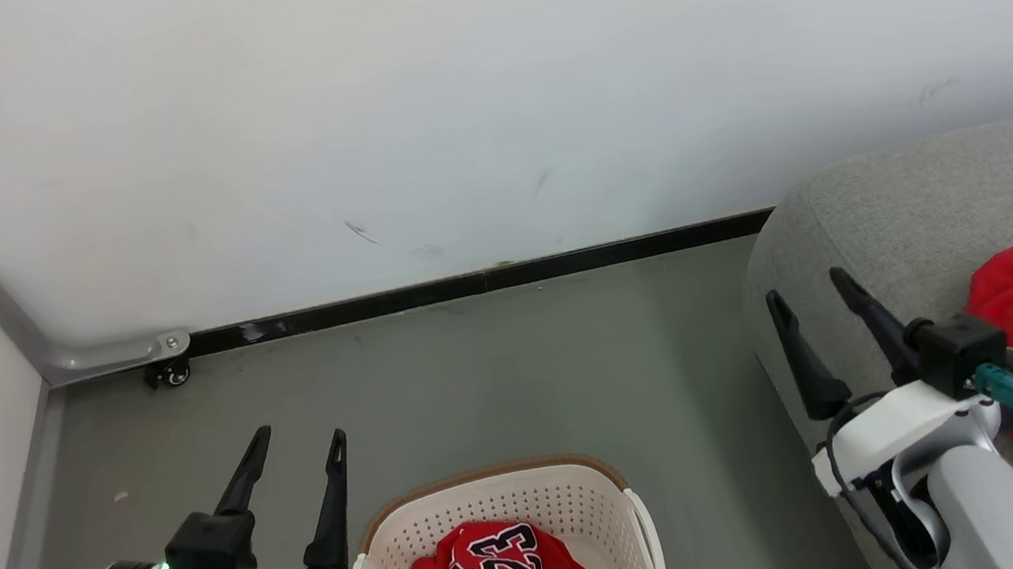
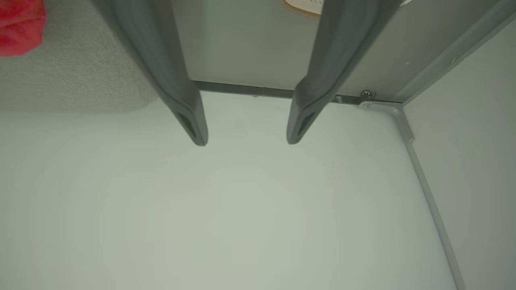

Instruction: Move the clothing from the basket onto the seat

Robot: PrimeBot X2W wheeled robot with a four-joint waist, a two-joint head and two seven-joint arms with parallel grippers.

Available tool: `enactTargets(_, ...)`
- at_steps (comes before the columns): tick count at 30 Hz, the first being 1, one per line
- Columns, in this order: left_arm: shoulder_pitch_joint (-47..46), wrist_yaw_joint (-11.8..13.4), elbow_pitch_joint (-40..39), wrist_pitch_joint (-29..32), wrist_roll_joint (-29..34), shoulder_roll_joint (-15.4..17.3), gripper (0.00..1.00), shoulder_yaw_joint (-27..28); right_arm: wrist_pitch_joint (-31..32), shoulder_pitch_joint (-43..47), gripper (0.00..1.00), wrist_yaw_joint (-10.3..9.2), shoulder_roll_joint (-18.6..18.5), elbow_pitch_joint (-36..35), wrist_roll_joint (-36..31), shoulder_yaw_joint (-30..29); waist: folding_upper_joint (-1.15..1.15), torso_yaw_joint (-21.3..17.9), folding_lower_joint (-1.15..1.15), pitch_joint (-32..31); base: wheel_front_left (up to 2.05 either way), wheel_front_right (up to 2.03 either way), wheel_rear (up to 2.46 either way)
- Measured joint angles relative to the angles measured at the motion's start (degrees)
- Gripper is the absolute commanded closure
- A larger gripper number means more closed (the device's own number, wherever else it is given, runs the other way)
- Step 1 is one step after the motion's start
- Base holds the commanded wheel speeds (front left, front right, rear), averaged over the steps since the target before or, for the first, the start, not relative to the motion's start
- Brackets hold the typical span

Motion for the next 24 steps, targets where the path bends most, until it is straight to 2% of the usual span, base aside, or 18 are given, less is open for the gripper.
enactTargets(10, 4.6, 1.75, 1.01, 0.0, 0.37, 0.04, 0.0, 2.57, 0.0, 7.73, 0.0, 0.0, 3.98, -4.42, -3.05, -1.38, 0.0, 0.83, 0.0, -2.4, 0.0, 0.0, 0.0)
enactTargets(24, 8.43, 1.77, -0.51, 0.0, 0.48, -0.01, 0.0, 5.58, 0.01, 15.99, 0.0, 0.0, 6.05, -9.38, -5.58, -3.9, 0.0, -0.28, 0.0, -3.69, 0.0, 0.0, 0.0)
